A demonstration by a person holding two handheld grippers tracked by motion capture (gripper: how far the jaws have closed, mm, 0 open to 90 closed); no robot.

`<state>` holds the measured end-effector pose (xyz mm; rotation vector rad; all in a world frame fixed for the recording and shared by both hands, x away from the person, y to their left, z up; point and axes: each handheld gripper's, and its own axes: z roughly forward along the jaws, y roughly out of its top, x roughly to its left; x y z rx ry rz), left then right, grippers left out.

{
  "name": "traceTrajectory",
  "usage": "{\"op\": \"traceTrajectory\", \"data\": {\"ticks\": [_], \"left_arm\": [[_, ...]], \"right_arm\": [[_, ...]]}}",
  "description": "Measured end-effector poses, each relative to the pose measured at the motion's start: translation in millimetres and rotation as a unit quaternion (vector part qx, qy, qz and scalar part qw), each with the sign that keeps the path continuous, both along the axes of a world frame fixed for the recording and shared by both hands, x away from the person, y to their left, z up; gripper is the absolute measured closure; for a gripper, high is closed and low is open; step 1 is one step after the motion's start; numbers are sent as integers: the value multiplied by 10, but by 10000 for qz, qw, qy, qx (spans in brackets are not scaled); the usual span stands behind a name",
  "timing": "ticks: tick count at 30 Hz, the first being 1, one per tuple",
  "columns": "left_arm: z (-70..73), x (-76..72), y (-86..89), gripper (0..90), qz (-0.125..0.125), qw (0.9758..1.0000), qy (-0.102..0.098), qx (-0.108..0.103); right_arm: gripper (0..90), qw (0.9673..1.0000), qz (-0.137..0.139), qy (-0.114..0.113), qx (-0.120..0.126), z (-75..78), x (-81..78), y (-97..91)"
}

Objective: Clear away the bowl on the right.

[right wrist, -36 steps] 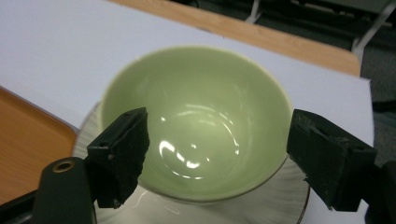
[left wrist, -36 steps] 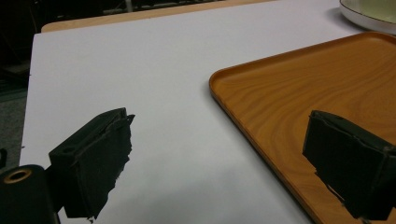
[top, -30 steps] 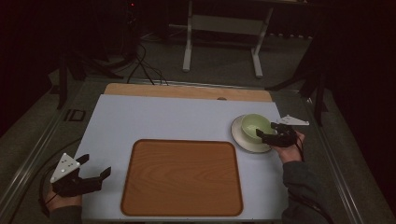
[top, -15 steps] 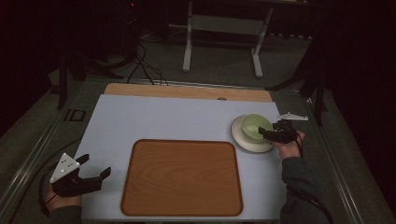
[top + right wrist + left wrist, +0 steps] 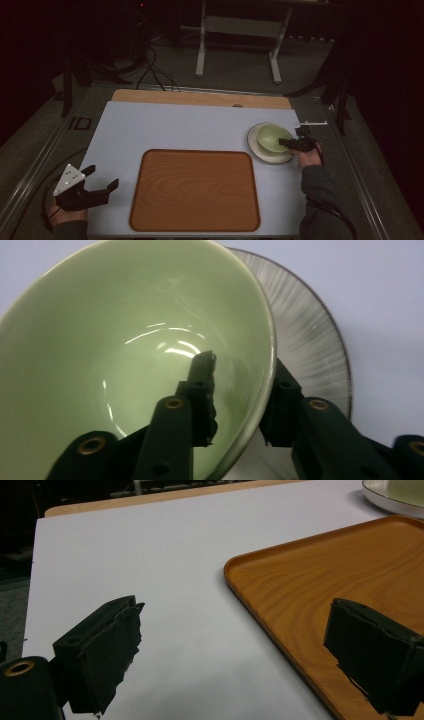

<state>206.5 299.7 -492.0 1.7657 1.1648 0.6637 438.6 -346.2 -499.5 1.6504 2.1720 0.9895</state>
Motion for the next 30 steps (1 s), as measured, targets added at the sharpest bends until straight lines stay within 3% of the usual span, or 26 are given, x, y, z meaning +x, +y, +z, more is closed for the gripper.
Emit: {"op": "traceTrajectory", "data": {"ticks": [9,16,30], "left_arm": [[3,-3,9,82,5,10000,-16,-5],[5,-7,16,89,30,10000,-20,-7],[6,-10,24,95,59,10000,-39,-22]], "right_arm": [[824,9991,8,426,19,29,73,59],[830,9993,44,361,-123,58,57,110],[827,9988,320,-7,-379,216,18,232]]}}
